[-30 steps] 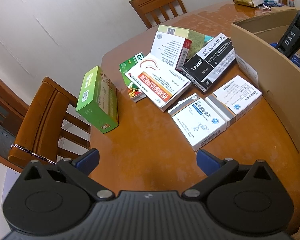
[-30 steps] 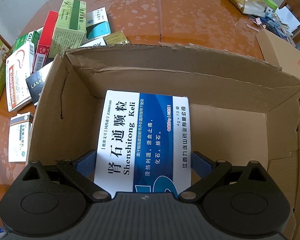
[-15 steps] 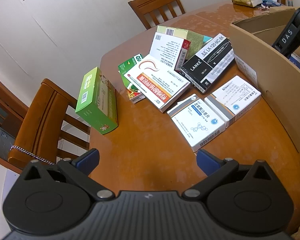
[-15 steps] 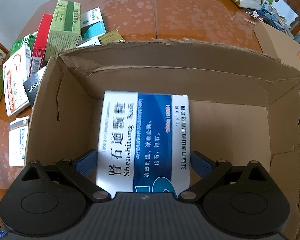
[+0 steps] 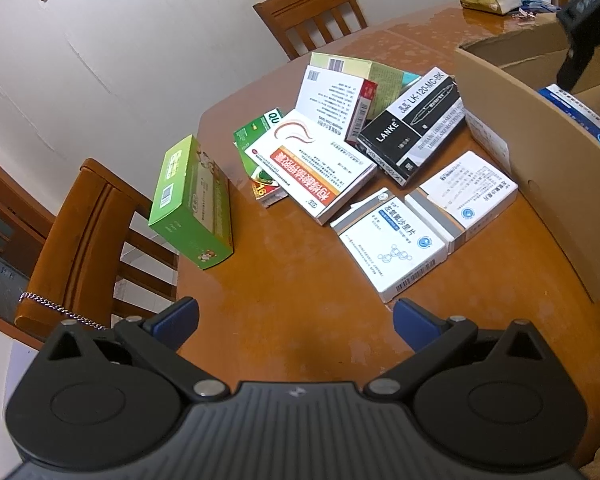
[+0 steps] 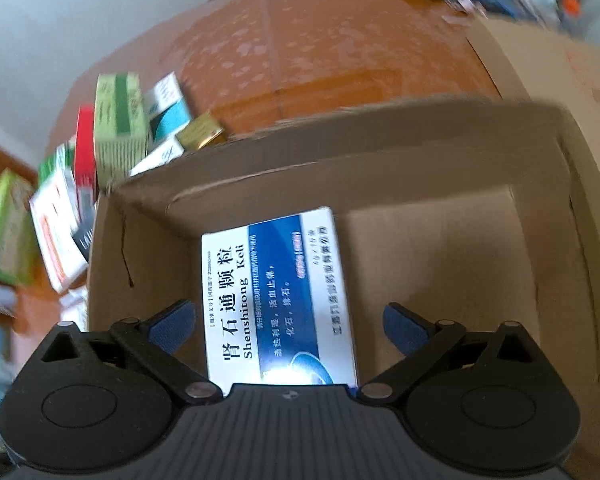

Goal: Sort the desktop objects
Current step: 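Lower the white-blue box into the cardboard box and open the right gripper, then withdraw the right gripper from the cardboard box back toward the table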

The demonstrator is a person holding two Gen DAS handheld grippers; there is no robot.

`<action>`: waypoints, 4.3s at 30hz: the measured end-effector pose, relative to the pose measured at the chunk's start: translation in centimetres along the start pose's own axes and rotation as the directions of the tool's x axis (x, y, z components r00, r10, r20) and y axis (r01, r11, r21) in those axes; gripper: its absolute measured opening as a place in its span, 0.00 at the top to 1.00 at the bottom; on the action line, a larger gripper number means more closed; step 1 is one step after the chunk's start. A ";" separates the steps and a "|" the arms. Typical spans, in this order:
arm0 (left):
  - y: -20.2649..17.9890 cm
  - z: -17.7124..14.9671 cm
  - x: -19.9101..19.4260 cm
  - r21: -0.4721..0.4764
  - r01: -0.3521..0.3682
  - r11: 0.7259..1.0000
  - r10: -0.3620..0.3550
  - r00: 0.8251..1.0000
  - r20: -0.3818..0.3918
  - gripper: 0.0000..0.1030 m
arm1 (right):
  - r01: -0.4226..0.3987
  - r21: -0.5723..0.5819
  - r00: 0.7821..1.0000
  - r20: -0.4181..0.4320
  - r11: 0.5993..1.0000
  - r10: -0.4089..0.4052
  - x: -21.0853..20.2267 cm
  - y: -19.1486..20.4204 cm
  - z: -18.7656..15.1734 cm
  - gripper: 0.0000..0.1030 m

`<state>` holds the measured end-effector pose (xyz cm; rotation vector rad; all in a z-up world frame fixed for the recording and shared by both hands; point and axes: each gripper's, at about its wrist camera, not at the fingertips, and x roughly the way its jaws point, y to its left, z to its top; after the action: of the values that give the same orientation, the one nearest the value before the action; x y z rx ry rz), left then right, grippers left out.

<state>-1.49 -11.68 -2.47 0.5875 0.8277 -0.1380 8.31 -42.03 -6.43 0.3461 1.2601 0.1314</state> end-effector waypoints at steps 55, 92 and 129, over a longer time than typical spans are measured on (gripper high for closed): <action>-0.9 0.6 0.0 0.041 0.023 0.999 -0.024 1.000 0.010 0.00 | -0.020 -0.202 0.963 -0.268 0.979 -0.036 2.1 5.4 -4.2 0.00; -0.3 0.2 -0.3 0.026 0.015 1.000 -0.015 1.000 0.026 0.00 | 0.098 -0.203 0.975 -0.174 0.974 -0.135 5.0 9.8 -4.3 0.00; 12.8 -8.6 2.6 -0.064 0.247 0.967 -0.238 0.963 0.128 0.00 | 0.043 -0.405 0.983 0.180 0.913 0.033 -3.6 31.3 -6.9 0.00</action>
<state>-1.05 3.98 -3.30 0.3967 0.7832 -0.3597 3.56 -12.31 5.21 -0.0089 1.0189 0.3456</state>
